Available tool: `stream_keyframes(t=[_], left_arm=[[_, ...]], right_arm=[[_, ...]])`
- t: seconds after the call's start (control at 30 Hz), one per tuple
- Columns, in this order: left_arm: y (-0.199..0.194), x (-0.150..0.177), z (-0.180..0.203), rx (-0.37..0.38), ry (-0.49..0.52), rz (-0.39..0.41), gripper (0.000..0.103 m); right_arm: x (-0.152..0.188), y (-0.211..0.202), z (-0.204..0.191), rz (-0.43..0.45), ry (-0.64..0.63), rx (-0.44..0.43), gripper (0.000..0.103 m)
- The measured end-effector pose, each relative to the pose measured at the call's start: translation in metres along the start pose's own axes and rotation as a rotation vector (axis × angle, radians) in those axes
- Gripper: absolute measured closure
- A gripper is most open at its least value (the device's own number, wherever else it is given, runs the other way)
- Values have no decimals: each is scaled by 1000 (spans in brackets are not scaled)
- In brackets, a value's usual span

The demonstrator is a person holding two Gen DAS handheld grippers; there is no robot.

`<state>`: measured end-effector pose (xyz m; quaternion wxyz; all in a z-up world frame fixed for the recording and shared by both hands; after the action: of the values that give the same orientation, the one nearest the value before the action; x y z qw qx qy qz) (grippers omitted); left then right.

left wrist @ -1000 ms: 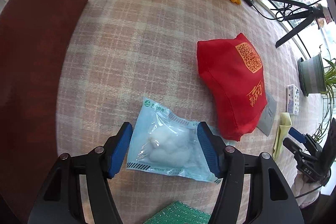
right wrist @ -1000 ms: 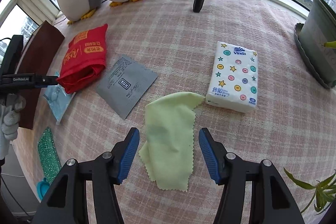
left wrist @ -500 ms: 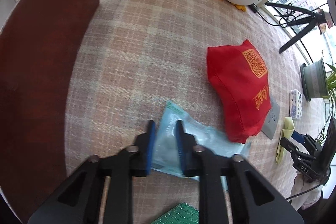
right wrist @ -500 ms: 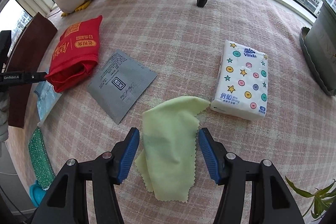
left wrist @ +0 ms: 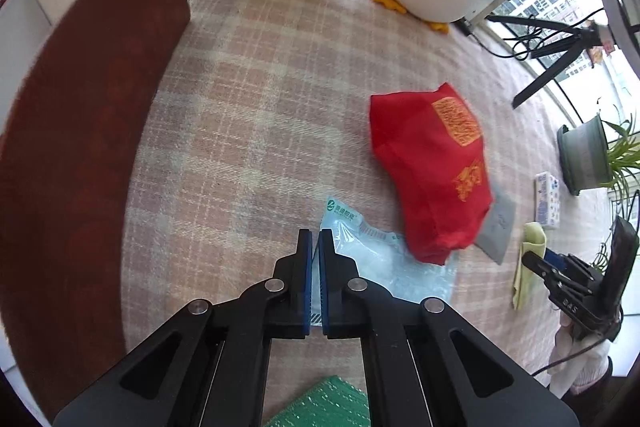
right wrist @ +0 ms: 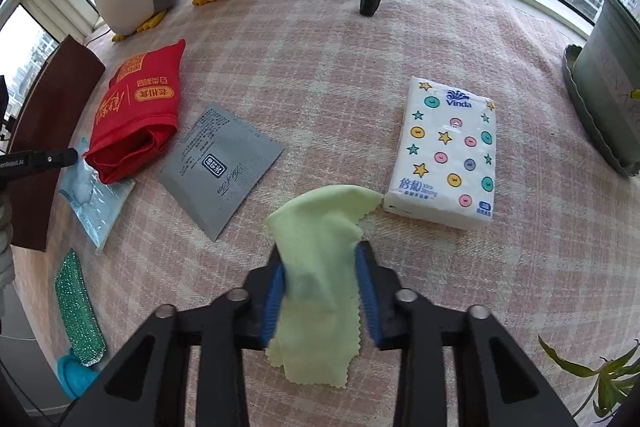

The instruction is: Organize soft objects

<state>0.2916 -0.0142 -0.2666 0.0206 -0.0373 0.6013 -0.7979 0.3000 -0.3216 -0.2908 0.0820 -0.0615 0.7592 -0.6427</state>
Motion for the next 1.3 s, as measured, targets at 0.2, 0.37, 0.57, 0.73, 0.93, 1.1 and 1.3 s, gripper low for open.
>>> stream_keyframes(t=[0.2,0.37,0.57,0.73,0.93,1.1,1.3], left_arm=[[-14,5,11,31,10,27,101],[-31,13,16,56,18,64,101],[-40,15,21,45,48,85,102],[-20,16,14,17,64,16,98],[-13,28,29,-103,250,0,67],[-6,48,53,-217,489,-25,48],[16,68,71,-374,713,-95,41]], right_arm=[[2,-3,1,8,9,-38,99],[7,-18,-3,51,3,-43,100],[9,-35,-5,87,0,-37,100],[12,-37,-8,89,-8,-37,100],[16,-37,-8,81,0,-58,100],[17,-36,-9,74,7,-79,100],[17,-34,-9,70,15,-94,100]])
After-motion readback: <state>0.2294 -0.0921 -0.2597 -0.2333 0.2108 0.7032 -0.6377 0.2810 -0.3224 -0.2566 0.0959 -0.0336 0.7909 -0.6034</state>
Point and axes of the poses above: each gripper's, at about its wrist camera, not at the fingertips, and y roughly the way its jaws point, z to its right, x to its underside, the point moved 6 cm from there along y, roughly the way its jaws point, and after that the axes turned 13 degrees about -z, right-handed, at the moved point
